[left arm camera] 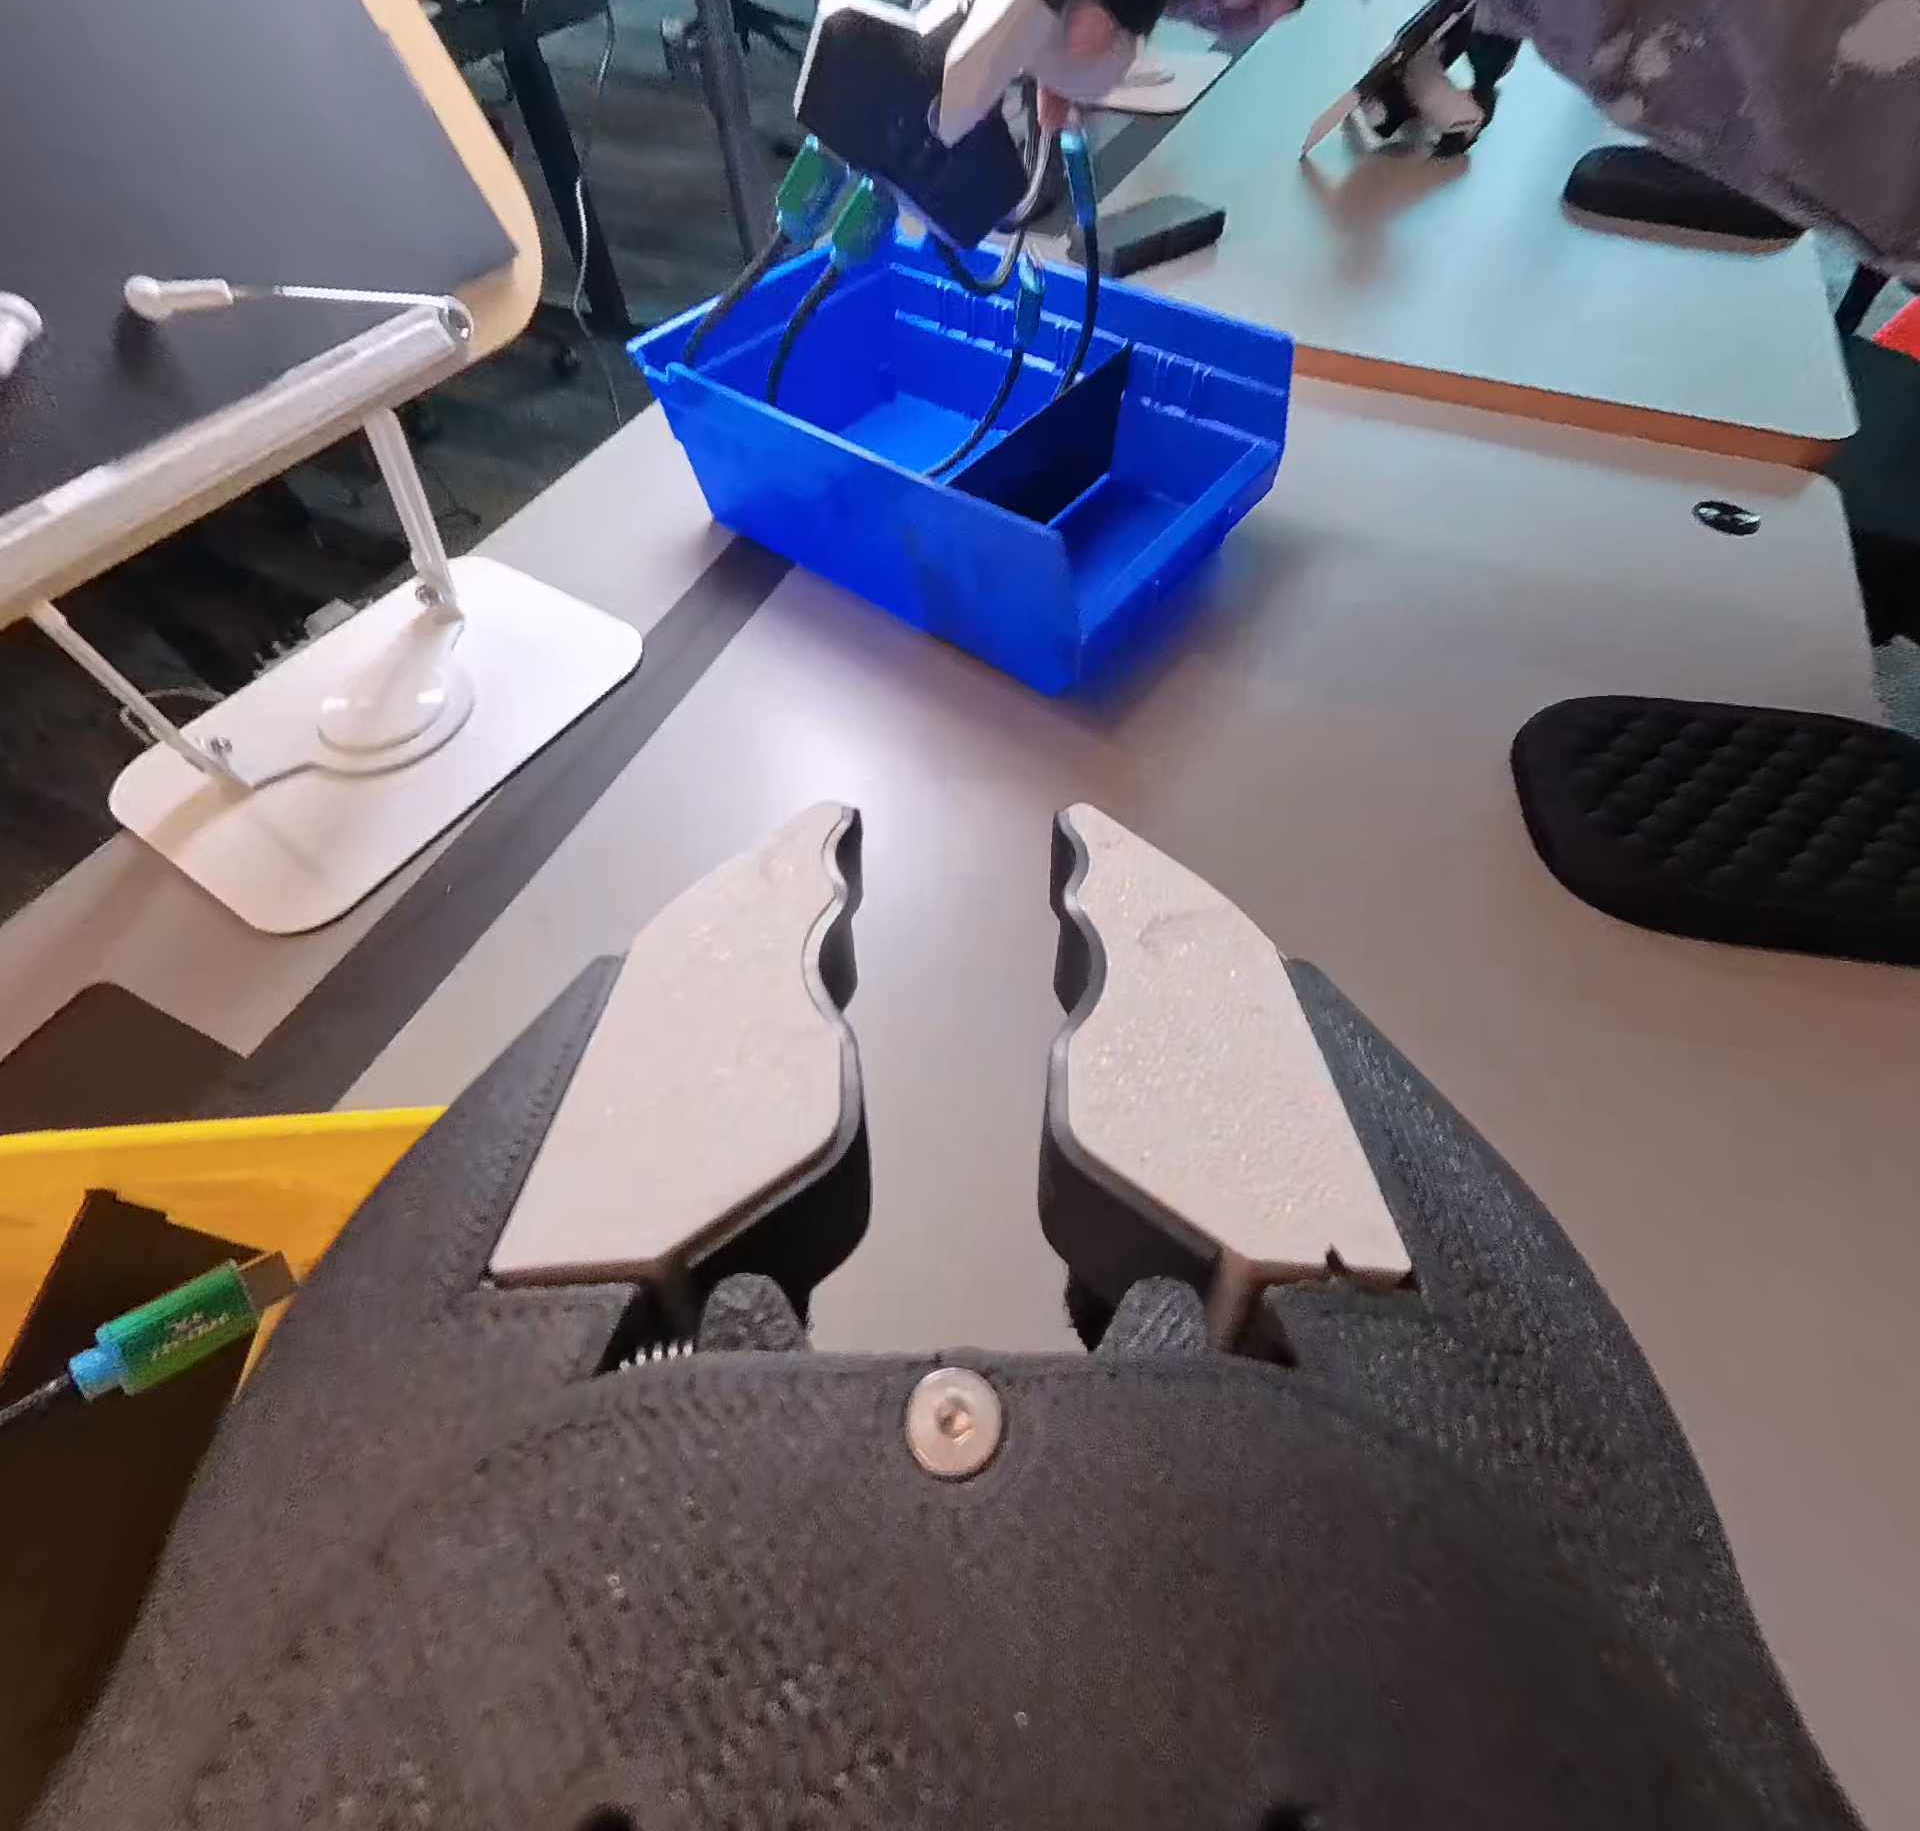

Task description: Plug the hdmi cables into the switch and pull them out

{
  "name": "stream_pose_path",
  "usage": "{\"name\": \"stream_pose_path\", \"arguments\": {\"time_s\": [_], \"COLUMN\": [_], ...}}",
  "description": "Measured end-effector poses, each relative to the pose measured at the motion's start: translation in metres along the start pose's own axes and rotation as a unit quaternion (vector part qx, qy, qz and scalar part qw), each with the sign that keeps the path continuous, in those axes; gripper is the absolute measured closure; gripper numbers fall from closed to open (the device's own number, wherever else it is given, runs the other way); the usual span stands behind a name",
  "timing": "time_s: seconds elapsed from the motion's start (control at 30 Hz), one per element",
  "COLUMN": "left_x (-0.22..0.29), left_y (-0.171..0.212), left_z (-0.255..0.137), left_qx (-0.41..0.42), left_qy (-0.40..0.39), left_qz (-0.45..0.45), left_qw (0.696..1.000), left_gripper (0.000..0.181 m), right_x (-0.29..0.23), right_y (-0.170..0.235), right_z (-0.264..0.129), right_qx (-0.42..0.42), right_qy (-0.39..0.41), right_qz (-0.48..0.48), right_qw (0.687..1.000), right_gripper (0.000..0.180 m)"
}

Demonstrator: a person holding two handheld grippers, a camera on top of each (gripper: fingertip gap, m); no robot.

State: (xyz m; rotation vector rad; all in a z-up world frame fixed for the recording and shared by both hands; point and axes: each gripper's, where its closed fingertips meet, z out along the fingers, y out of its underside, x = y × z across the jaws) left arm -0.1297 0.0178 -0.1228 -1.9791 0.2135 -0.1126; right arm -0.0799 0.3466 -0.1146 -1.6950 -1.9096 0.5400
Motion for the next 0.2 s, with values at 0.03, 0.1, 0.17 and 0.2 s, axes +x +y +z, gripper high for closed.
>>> {"name": "stream_pose_path", "arguments": {"time_s": [0.03, 0.1, 0.17, 0.2], "left_x": [-0.003, -0.009, -0.014, -0.016], "left_y": [0.004, 0.01, 0.014, 0.017], "left_z": [0.002, 0.005, 0.006, 0.007], "left_qx": [-0.007, -0.017, -0.023, -0.027], "left_qy": [-0.005, -0.016, -0.022, -0.023], "left_qz": [0.0, 0.001, -0.004, -0.008], "left_qw": [1.0, 1.0, 0.999, 0.999], "left_gripper": [0.146, 0.145, 0.145, 0.145], "right_x": [0.004, 0.011, 0.022, 0.028], "right_y": [-0.001, -0.004, -0.005, -0.004], "right_z": [0.004, 0.013, 0.023, 0.027], "right_qx": [-0.007, -0.017, -0.017, -0.014], "right_qy": [-0.017, -0.061, -0.095, -0.109], "right_qz": [0.021, 0.081, 0.142, 0.167], "right_qw": [1.0, 0.995, 0.985, 0.98], "right_gripper": [0.156, 0.156, 0.155, 0.154]}}
